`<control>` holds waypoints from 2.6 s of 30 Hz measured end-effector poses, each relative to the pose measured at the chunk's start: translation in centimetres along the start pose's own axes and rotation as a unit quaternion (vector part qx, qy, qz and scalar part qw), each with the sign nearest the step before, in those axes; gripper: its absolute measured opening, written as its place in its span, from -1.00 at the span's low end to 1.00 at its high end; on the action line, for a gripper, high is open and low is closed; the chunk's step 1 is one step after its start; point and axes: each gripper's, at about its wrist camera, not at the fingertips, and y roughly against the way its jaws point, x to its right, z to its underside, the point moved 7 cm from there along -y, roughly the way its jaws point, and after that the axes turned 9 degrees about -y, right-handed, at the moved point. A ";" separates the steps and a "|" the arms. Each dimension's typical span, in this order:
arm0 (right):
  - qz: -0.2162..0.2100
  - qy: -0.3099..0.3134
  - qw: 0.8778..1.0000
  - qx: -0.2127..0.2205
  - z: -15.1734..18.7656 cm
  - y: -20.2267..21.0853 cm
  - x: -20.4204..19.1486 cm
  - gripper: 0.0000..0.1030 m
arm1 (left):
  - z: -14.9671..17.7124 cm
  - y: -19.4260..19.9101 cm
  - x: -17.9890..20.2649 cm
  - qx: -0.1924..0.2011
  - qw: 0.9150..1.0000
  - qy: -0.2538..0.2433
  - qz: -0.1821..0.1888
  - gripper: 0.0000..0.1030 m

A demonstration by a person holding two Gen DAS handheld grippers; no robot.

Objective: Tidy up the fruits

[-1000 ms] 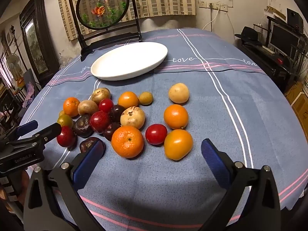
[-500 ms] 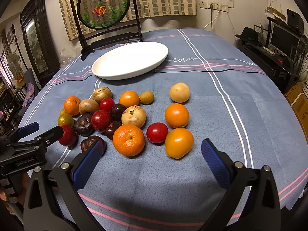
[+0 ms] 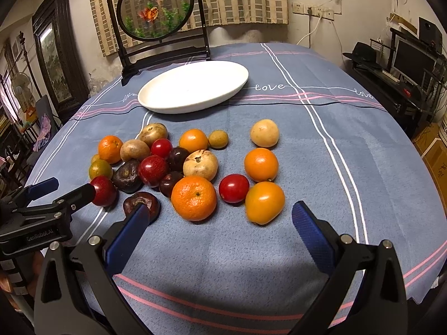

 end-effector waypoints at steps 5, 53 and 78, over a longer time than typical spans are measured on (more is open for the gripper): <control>-0.001 -0.003 1.000 0.000 0.2 0.0 0.0 0.97 | 0.2 0.2 0.1 0.000 1.000 -0.001 -0.001 0.96; -0.005 -0.008 1.000 -0.013 1.2 -0.6 0.2 0.97 | 0.6 -0.1 0.9 -0.008 1.000 -0.009 0.000 0.96; 0.043 0.065 0.996 -0.047 1.4 -2.5 3.4 0.97 | 1.7 -1.9 -2.7 -0.025 1.000 0.001 -0.008 0.96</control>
